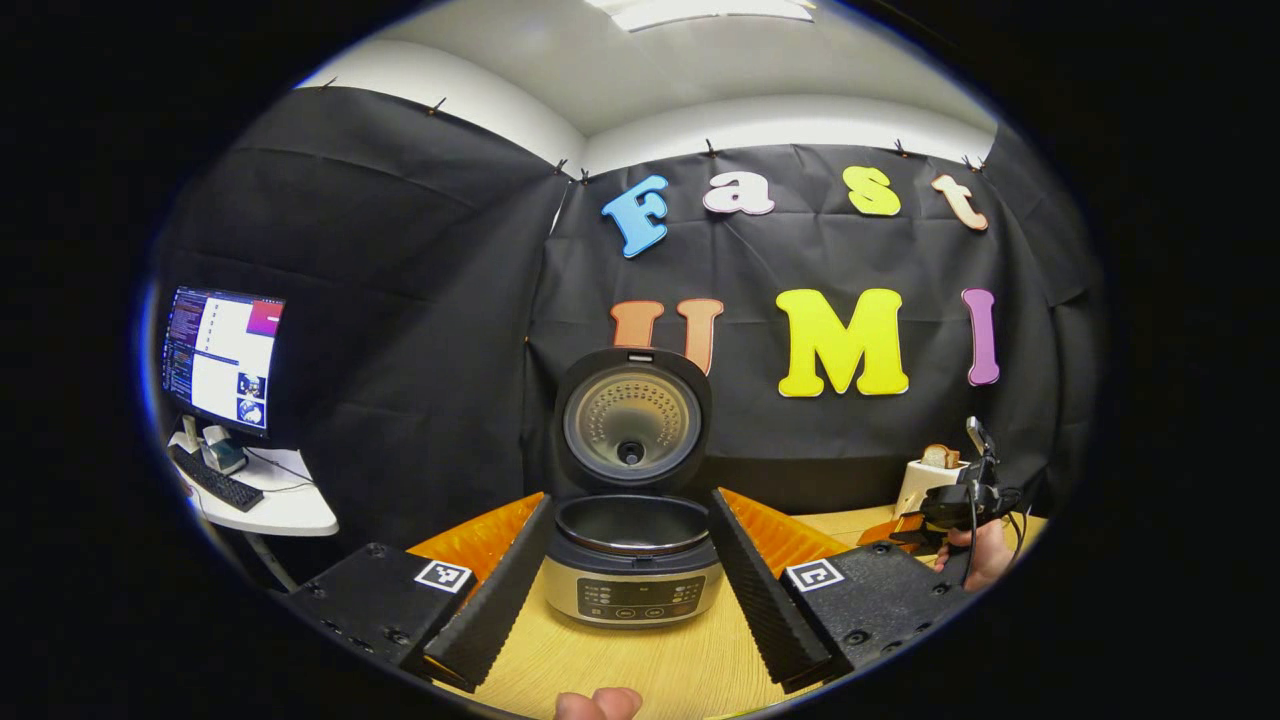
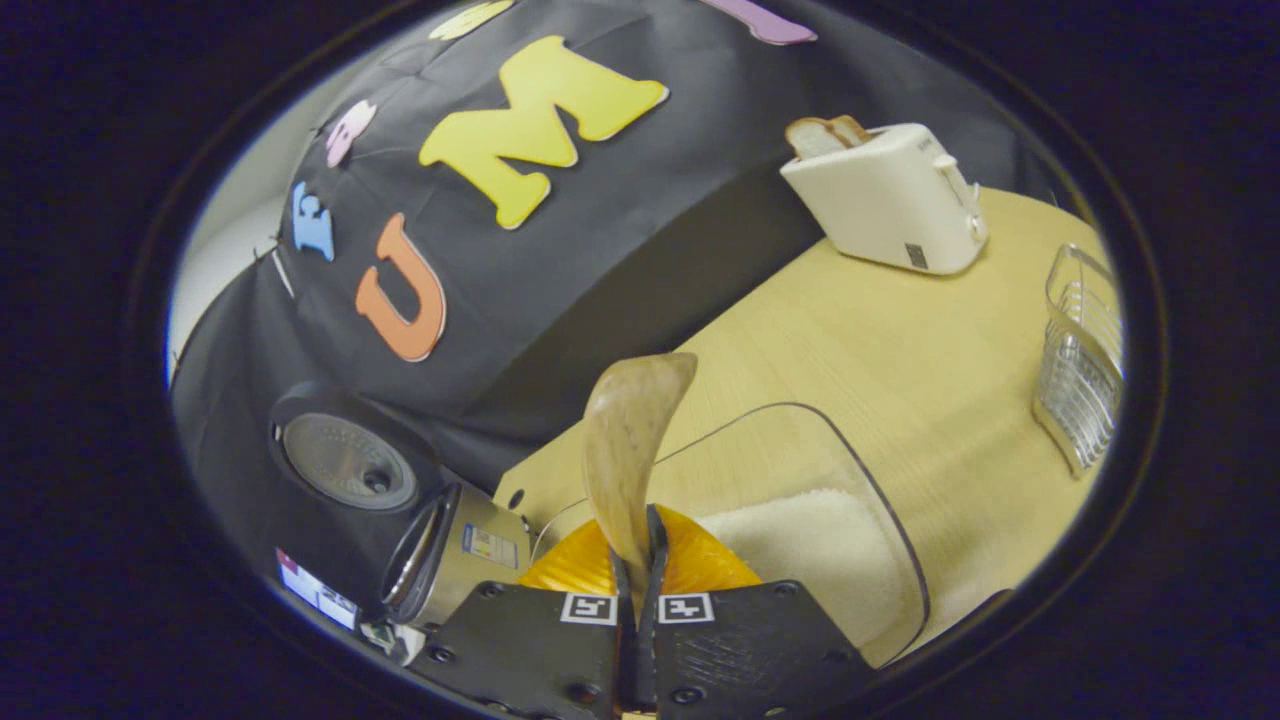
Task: Close the left gripper, press the button to open the rice cooker; take a wooden spoon from the chopstick holder with the right hand, scoop a spoonful of rice and pour it into the rice cooker, then put the wooden spoon back into the chopstick holder.
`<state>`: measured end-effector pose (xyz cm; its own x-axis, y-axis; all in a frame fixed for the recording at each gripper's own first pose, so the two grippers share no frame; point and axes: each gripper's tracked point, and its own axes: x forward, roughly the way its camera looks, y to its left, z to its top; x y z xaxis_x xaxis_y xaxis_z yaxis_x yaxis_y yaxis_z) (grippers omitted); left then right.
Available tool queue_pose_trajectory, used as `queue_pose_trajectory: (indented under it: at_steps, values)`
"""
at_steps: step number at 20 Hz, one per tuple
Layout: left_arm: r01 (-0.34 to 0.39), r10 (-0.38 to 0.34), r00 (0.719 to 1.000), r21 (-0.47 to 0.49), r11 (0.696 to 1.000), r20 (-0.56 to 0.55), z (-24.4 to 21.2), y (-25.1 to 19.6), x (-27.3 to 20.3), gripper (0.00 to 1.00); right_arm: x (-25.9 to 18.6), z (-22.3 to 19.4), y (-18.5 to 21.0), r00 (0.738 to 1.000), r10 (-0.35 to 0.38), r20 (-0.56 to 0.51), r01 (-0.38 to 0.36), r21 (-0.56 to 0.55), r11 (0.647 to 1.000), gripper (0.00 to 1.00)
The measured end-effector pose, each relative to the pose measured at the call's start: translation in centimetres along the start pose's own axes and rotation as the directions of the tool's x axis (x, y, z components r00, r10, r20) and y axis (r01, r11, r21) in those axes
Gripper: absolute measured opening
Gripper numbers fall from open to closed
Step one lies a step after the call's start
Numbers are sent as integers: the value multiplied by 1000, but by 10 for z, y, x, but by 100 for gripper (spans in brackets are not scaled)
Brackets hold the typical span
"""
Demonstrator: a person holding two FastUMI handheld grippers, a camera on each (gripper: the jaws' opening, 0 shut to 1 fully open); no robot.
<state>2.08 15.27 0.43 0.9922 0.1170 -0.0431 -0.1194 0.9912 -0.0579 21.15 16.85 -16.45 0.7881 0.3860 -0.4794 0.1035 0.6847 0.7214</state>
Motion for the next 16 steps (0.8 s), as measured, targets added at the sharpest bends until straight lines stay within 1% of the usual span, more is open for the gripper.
queue_pose_trajectory:
  at_steps: [3,7,10,13,16]
  values:
    - [-2,2,1000,5,1000,4,1,-1,-1,98,-6,5,-5,1000,24,21,-26,106,994,1]
    - [4,-4,1000,16,1000,0,-1,-4,0,98,-16,20,-2,997,43,66,-53,157,986,0]
    - [3,-3,1000,13,1000,0,0,-3,-1,98,-28,35,8,992,76,102,-94,190,977,0]
    - [-2,2,1000,22,1000,7,3,-2,-2,98,-42,51,10,986,113,127,-143,269,953,0]
    - [-16,15,1000,41,999,22,7,1,-3,98,-48,68,-2,980,118,158,-167,342,925,0]
